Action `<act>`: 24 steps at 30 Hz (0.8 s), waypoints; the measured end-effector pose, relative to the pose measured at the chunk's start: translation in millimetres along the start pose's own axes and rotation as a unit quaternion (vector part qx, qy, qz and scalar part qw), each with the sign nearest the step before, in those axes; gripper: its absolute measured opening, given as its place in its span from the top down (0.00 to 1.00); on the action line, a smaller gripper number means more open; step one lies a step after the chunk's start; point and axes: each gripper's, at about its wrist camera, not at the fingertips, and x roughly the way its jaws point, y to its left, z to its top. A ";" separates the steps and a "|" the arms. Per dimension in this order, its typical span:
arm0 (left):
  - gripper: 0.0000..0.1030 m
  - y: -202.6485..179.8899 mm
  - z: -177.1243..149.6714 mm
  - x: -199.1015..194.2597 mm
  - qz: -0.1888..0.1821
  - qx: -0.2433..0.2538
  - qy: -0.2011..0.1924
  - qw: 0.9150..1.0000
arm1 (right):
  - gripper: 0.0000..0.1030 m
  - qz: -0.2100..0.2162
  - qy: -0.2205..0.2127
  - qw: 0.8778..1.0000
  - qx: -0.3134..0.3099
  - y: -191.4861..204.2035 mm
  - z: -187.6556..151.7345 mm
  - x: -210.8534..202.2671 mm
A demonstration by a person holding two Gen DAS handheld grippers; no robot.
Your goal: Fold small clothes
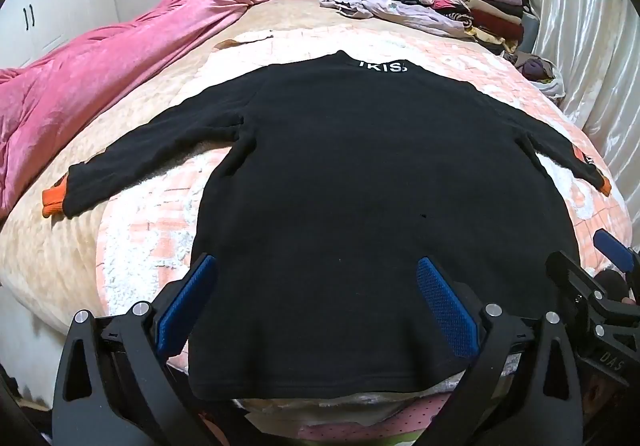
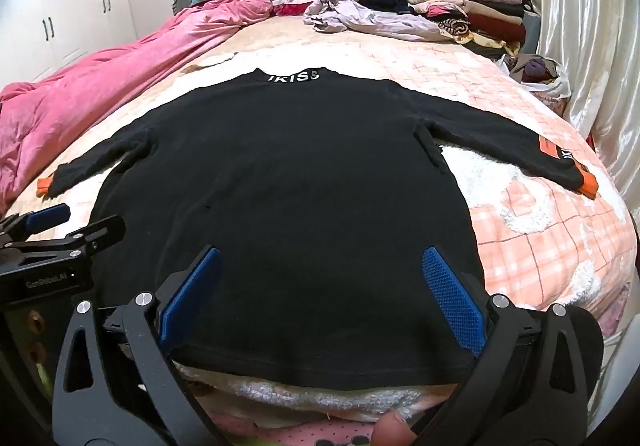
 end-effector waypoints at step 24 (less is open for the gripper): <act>0.04 0.7 -1.2 -0.2 -0.005 -0.003 0.001 1.000 | 0.08 -0.003 0.000 1.000 0.000 1.4 -0.9 0.1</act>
